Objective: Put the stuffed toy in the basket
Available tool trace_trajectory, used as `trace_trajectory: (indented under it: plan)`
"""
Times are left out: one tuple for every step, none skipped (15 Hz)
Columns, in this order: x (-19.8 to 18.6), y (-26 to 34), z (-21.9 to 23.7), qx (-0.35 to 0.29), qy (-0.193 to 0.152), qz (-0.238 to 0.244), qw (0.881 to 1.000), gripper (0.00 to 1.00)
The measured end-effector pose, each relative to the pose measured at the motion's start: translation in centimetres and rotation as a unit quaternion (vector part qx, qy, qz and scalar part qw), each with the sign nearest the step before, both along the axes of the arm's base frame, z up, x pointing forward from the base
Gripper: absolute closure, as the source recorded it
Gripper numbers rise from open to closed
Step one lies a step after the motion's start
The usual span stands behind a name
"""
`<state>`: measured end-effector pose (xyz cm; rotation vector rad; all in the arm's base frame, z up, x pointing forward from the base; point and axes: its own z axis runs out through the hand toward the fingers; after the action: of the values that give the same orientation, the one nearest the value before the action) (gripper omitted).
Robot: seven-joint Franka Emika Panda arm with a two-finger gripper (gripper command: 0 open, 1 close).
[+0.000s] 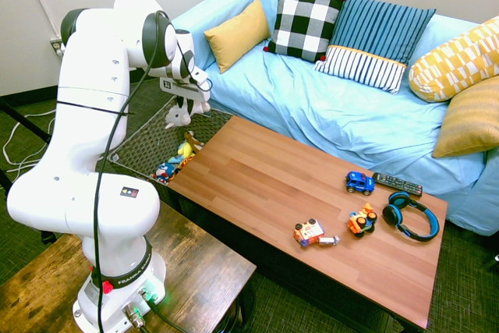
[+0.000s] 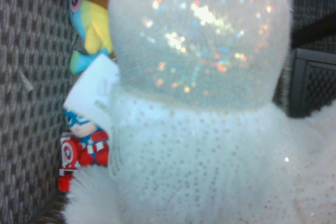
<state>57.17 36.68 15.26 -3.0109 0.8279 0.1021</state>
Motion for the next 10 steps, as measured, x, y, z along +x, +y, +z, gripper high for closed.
trace_trajectory:
  plan:
    - [-0.6, 1.3, -1.5, 0.000, 0.003, 0.009, 1.000, 0.00]
    - [-1.2, 2.2, -3.1, 0.000, 0.008, 0.016, 1.000, 0.00]
    - [-1.7, 3.0, -4.5, 0.000, 0.013, 0.021, 1.000, 0.00]
    - [-2.2, 3.5, -5.9, -0.002, 0.017, 0.026, 1.000, 0.00]
    - [-2.7, 4.0, -7.2, -0.003, 0.021, 0.029, 0.999, 0.00]
    - [-3.1, 4.3, -8.2, -0.005, 0.024, 0.031, 0.999, 0.00]
    - [-3.3, 4.4, -8.9, -0.008, 0.026, 0.032, 0.999, 0.00]
    - [-3.3, 4.5, -9.2, -0.009, 0.025, 0.032, 0.999, 0.00]
    - [-3.2, 4.4, -9.3, -0.010, 0.024, 0.031, 0.999, 0.00]
    - [-3.2, 4.4, -9.4, -0.012, 0.024, 0.030, 0.999, 0.00]
